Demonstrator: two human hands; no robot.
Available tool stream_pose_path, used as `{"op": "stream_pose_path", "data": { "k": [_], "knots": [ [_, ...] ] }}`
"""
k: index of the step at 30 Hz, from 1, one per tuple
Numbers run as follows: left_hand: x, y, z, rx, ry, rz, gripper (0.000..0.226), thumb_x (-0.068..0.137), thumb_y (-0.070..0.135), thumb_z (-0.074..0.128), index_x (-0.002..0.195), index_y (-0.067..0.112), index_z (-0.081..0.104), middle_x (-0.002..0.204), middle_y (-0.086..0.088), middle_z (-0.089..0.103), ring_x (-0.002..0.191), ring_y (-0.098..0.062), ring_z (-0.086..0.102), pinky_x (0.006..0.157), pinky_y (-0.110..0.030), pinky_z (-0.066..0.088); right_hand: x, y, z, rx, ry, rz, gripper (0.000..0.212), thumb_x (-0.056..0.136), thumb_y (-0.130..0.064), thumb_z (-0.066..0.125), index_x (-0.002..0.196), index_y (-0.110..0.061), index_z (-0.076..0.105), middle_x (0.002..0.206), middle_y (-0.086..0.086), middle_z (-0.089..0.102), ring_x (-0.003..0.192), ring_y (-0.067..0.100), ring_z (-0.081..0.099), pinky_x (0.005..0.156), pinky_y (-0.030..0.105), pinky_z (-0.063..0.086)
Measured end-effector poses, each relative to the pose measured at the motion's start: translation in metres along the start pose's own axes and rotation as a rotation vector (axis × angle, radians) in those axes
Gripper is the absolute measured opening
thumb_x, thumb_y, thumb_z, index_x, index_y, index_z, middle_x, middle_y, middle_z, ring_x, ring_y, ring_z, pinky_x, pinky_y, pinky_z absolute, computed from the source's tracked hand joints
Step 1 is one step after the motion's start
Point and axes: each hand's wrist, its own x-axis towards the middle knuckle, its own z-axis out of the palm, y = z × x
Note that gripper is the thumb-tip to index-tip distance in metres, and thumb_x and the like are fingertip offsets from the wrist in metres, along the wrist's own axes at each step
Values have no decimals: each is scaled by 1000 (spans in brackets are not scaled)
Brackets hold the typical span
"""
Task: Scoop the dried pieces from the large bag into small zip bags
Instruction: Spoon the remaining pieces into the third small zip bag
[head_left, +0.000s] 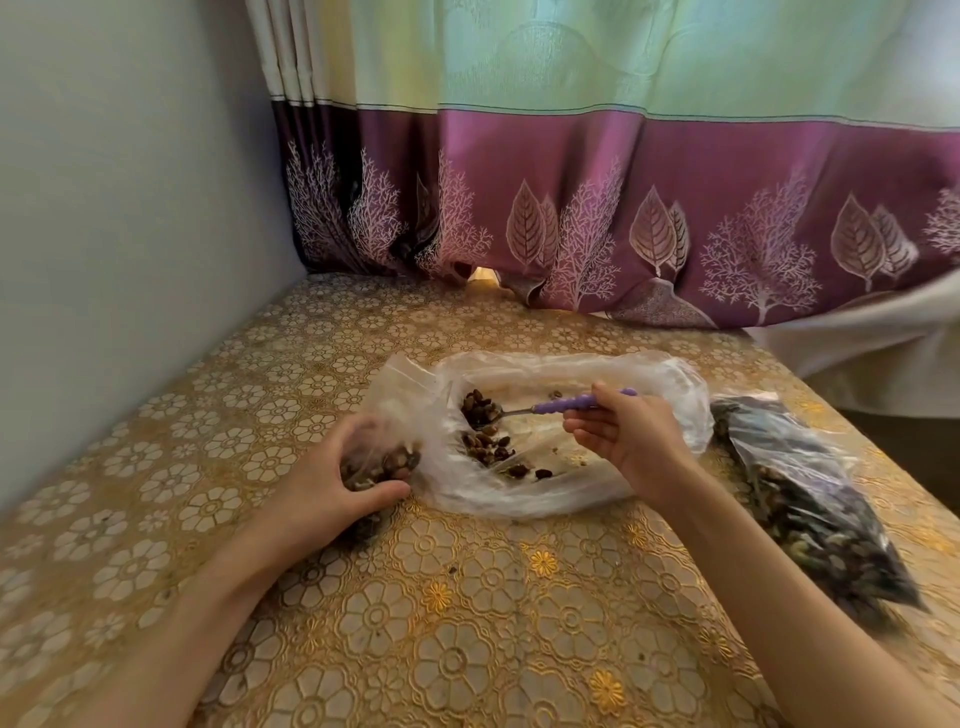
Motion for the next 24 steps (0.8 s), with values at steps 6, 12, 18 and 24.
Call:
{"op": "stream_pose_path", "data": {
  "k": [6,12,18,24],
  "knots": [
    [1,-3,0,-21,4,2,60,65,31,79,108,45,41,99,27,45,87,6,45,71,-10,32,-1,-8,-3,30,88,9,33,98,-10,41,71,-3,59,67,10,72,53,12,63,49,18,53],
    [-2,2,0,26,26,59,52,49,59,67,96,54,45,96,29,51,88,12,48,68,-10,36,-3,-18,-3,81,166,-64,28,95,-8,43,73,-3,60,56,5,68,47,10,60,45,17,49],
    [0,-1,3,61,42,58,50,60,51,70,104,51,46,102,18,55,93,2,51,73,-16,39,-15,-34,7,151,45,-199,31,96,-12,44,73,-1,61,65,8,71,53,12,59,47,17,48],
    [1,-5,5,41,53,36,59,67,36,76,119,34,50,107,11,56,96,-4,52,73,-15,38,-34,-38,30,14,-192,-319,31,97,-11,45,75,-1,64,75,10,74,57,14,60,50,18,49]
  ]
}}
